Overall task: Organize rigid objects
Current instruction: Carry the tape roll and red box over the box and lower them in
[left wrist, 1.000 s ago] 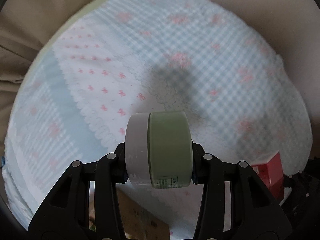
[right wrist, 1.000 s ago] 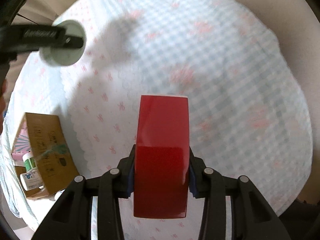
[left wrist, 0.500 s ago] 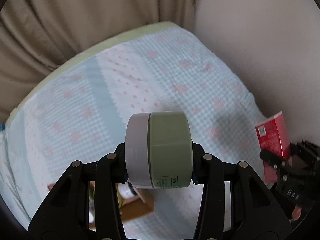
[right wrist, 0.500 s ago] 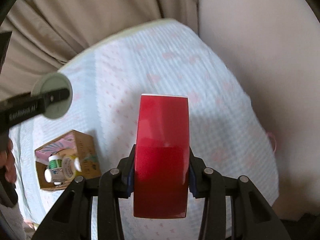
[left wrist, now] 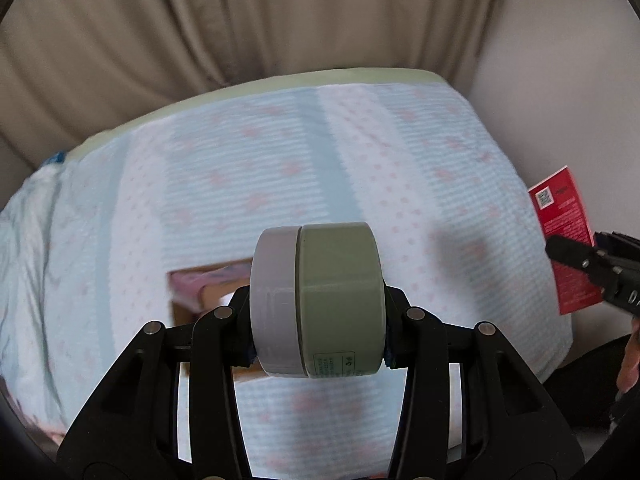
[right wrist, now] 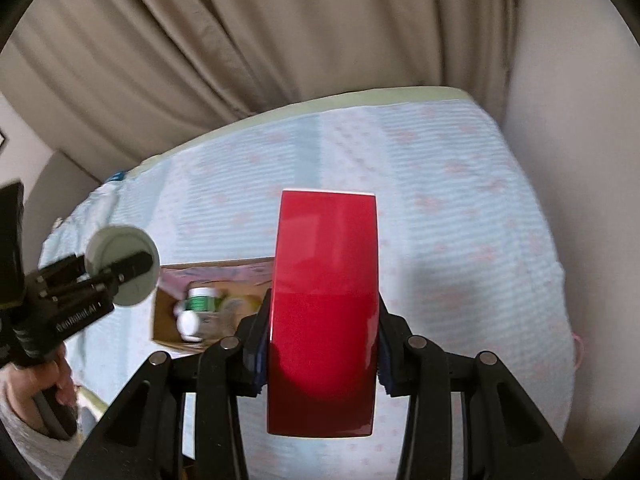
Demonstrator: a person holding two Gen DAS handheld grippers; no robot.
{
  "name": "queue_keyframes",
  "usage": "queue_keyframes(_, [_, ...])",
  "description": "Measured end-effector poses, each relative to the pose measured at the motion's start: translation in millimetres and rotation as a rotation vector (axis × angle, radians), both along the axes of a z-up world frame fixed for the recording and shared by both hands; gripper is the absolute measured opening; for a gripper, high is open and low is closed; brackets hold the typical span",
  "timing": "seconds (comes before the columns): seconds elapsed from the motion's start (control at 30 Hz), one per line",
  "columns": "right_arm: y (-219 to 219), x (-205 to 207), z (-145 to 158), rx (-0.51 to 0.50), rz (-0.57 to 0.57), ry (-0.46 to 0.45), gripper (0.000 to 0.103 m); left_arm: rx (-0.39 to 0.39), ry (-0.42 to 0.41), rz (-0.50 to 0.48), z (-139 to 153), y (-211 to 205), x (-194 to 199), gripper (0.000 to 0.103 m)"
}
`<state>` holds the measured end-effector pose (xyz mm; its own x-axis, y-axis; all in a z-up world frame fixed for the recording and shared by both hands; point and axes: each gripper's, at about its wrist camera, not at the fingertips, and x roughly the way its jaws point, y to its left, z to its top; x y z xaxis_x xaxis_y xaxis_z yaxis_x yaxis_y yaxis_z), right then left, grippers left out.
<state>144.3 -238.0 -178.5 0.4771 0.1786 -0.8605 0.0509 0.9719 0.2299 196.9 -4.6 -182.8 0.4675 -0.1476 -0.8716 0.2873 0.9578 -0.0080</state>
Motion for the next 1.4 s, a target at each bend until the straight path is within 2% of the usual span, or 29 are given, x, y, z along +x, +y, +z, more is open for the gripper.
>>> queue_keyframes(0.17, [53,6,-6,0.05,0.046,0.024,0.038,-0.004,0.016,0.034,-13,68,-2,0.04])
queue_keyframes(0.3, [96,12,-15,0.077,0.039,0.051,0.038,-0.01,0.036,0.036,-26,112,2,0.04])
queue_keyframes(0.6, [167,34,-59,0.116,-0.02,0.134,0.038,0.001,0.12,-0.03,-80,167,37,0.04])
queue_keyframes(0.9, [199,65,-112,0.089,-0.029,0.256,0.038,0.003,0.215,-0.059,-138,180,79,0.04])
queue_keyframes(1.07, [208,86,-153,0.087,0.008,0.33,0.038,-0.003,0.28,-0.06,-177,178,100,0.04])
queue_keyframes(1.2, [211,98,-186,0.085,0.022,0.385,0.038,0.031,0.323,-0.095,-208,166,113,0.04])
queue_keyframes(1.4, [213,112,-229,0.101,0.046,0.474,0.038,0.057,0.358,-0.148,-230,151,122,0.04])
